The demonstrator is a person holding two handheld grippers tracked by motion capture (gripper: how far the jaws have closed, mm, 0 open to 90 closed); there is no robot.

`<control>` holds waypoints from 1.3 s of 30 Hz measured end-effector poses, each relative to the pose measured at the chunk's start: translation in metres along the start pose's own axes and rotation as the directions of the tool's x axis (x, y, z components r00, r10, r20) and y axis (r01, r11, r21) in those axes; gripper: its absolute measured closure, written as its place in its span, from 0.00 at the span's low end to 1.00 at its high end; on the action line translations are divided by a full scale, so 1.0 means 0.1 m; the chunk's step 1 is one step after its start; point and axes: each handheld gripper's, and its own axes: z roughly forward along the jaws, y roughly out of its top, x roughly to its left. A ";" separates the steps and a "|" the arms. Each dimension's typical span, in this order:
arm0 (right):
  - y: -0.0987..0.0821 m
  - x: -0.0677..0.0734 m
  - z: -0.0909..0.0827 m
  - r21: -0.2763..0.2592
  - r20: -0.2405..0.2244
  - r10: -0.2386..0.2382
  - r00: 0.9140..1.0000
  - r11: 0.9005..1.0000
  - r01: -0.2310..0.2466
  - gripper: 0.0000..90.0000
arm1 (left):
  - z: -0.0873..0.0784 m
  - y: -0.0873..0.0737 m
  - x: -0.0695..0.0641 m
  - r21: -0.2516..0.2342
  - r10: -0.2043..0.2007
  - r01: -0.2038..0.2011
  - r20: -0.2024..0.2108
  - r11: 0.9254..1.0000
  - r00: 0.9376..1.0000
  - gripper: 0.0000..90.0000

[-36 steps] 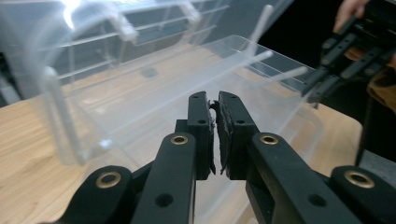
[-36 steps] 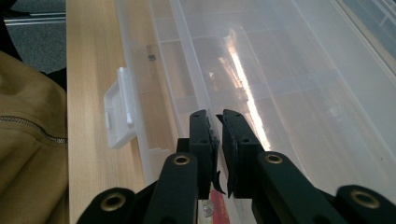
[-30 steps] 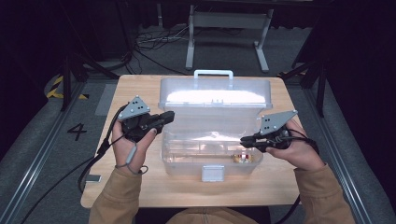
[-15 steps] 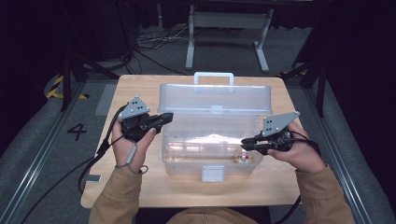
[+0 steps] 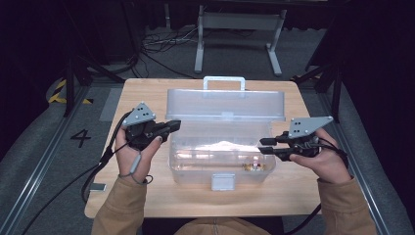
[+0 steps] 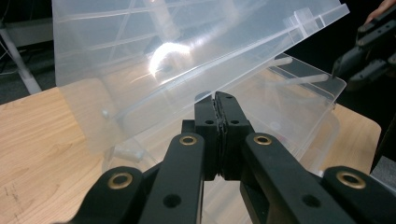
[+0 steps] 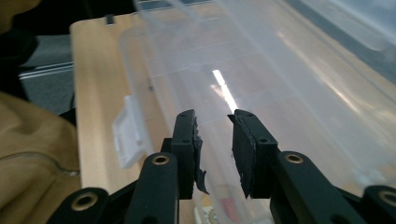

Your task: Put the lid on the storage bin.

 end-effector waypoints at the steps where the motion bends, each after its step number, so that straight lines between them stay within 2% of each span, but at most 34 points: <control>1: -0.01 -0.01 -0.03 -0.006 0.028 0.041 0.999 0.999 -0.041 0.78 | 0.00 0.00 0.00 0.002 0.000 0.000 0.002 1.000 1.000 0.98; 2: -0.02 -0.03 -0.06 -0.016 0.054 0.111 0.992 0.994 -0.111 0.80 | 0.00 0.00 0.00 0.003 0.000 0.000 0.002 1.000 1.000 0.98; 5: -0.05 -0.06 -0.14 -0.067 0.061 0.199 0.978 0.979 -0.195 0.89 | -0.01 0.00 0.00 0.007 0.002 -0.002 0.003 1.000 1.000 0.98; 8: -0.07 -0.07 -0.20 -0.090 0.065 0.240 0.969 0.968 -0.234 0.96 | -0.01 0.00 0.00 0.011 0.002 -0.002 0.006 1.000 1.000 0.98; 12: -0.09 -0.08 -0.24 -0.101 0.074 0.265 0.961 0.961 -0.258 0.97 | -0.03 -0.01 -0.01 0.024 -0.009 0.009 0.019 1.000 1.000 0.96; 14: -0.11 -0.10 -0.24 -0.100 0.072 0.287 0.955 0.955 -0.279 0.98 | -0.04 -0.01 -0.01 0.030 -0.002 0.001 0.018 1.000 1.000 0.97; 16: -0.12 -0.11 -0.24 -0.099 0.077 0.291 0.954 0.954 -0.283 0.98 | -0.05 -0.01 -0.01 0.039 0.002 -0.002 0.017 0.999 1.000 0.97; 20: -0.14 -0.13 -0.26 -0.106 0.078 0.331 0.940 0.941 -0.322 0.98 | -0.09 0.00 -0.01 0.063 -0.005 0.003 0.029 0.998 1.000 0.98; 22: -0.14 -0.13 -0.27 -0.109 0.080 0.339 0.937 0.938 -0.330 0.98 | -0.11 0.00 -0.01 0.072 -0.007 0.005 0.033 0.997 0.999 0.98; 29: -0.16 -0.15 -0.27 -0.099 0.087 0.350 0.933 0.935 -0.341 0.99 | -0.13 0.00 -0.01 0.106 0.000 -0.004 0.040 0.994 0.999 0.98; 31: -0.16 -0.15 -0.27 -0.092 0.085 0.359 0.930 0.932 -0.351 0.99 | -0.14 0.00 -0.02 0.133 -0.001 -0.005 0.048 0.991 0.999 0.98; 39: -0.16 -0.16 -0.26 -0.075 0.087 0.365 0.927 0.930 -0.360 0.99 | -0.14 -0.02 -0.04 0.184 -0.009 -0.004 0.071 0.983 0.997 0.98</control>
